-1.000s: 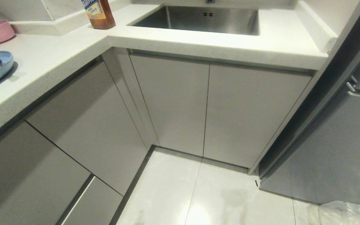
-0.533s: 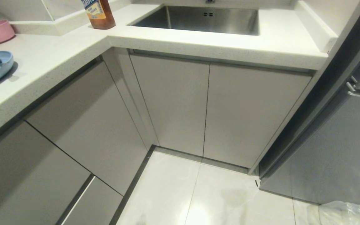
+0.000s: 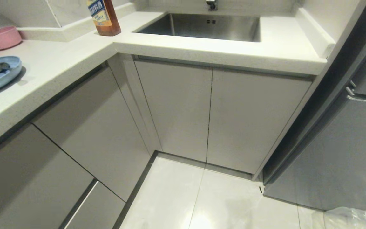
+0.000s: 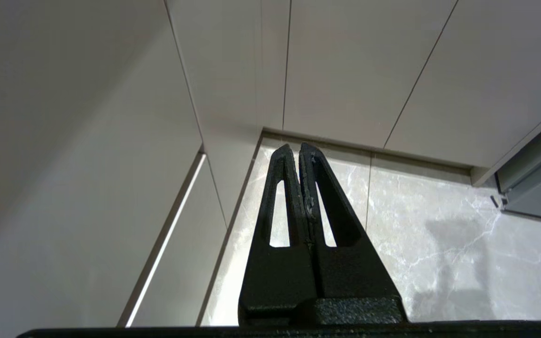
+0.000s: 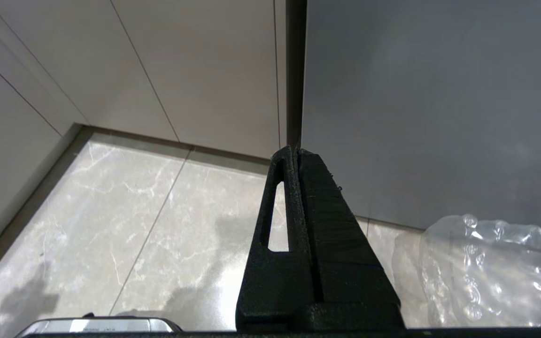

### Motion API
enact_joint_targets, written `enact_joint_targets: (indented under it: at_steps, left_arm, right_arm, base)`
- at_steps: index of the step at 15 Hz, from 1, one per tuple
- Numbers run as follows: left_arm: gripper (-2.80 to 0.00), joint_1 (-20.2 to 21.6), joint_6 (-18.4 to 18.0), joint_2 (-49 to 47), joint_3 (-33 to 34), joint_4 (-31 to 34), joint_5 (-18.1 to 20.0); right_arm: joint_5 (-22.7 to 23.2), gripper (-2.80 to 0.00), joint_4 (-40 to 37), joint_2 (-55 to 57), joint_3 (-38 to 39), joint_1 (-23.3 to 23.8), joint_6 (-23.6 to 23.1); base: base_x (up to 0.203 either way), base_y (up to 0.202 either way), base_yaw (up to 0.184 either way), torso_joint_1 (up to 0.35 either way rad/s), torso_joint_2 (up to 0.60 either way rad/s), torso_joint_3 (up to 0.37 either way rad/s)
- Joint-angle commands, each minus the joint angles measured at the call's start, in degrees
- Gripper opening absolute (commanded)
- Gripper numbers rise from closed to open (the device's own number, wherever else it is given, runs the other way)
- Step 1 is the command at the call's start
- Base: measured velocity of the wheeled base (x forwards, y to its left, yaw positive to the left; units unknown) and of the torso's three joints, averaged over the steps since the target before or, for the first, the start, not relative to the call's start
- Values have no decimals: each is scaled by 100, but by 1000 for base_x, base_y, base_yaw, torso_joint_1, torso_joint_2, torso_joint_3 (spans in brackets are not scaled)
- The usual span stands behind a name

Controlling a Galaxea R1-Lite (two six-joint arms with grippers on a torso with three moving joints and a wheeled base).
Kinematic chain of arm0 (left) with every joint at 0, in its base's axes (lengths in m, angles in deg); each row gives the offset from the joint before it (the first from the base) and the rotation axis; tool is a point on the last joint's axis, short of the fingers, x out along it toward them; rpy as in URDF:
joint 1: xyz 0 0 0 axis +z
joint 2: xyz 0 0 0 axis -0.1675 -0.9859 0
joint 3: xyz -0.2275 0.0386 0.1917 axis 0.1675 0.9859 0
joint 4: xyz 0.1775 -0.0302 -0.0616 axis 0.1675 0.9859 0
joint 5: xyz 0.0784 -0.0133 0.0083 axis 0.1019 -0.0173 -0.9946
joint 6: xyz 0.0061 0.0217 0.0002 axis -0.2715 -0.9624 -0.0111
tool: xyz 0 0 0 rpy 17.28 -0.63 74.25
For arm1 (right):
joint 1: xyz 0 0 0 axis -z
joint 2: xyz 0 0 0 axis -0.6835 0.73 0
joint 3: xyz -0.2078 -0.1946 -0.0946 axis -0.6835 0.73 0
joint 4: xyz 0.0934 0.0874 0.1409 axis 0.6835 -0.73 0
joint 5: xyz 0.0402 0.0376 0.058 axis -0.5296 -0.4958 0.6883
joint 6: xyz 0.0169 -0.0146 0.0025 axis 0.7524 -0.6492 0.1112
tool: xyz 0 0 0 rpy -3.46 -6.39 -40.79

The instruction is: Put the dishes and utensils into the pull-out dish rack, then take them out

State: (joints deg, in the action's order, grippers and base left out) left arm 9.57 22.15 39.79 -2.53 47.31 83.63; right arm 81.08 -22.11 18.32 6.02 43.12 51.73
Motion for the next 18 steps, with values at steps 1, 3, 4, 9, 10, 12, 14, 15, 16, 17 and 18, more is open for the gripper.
enact_joint_targets:
  at_steps: [1,3,4,9,10,12,14,15,16,17,18]
  left_arm:
    - [-280,-1,-5,-12,44,3,-4]
    - [-280,-1,-3,-12,44,3,-4]
    - [-280,-1,-2,-16,44,-1,-4]
    - [-280,-1,-10,-8,44,0,-4]
    - [-280,-1,-8,-11,44,7,-4]
    - [-280,-1,-10,-16,44,8,-4]
    - [-280,-6,-22,-7,44,8,-4]
    - [-280,-45,-44,-7,44,8,-4]
    - [-280,-45,-38,-7,44,8,-4]
    - [-280,-45,-37,-7,44,-1,-4]
    - [-280,-45,-26,-7,52,-1,4]
  right_arm:
    - [1,-280,0,5,0,0,0]
    - [1,-280,0,5,0,0,0]
    - [1,-280,0,5,0,0,0]
    - [1,-280,0,5,0,0,0]
    - [1,-280,0,5,0,0,0]
    - [1,-280,0,5,0,0,0]
    - [1,-280,0,5,0,0,0]
    - [1,-280,0,5,0,0,0]
    - [1,-280,0,5,0,0,0]
    - [1,-280,0,5,0,0,0]
    - [1,-280,0,5,0,0,0]
  base:
    - [0,0,0,1,1,188]
    - [0,0,0,5,5,201]
    - [0,0,0,-1,2,206]
    - [0,0,0,4,1,202]
    - [0,0,0,1,2,198]
    - [0,0,0,3,-4,203]
    - [0,0,0,0,-3,198]
    - [0,0,0,6,7,201]
    - [0,0,0,4,-4,201]
    - [0,0,0,7,0,196]
    - [0,0,0,8,-1,203]
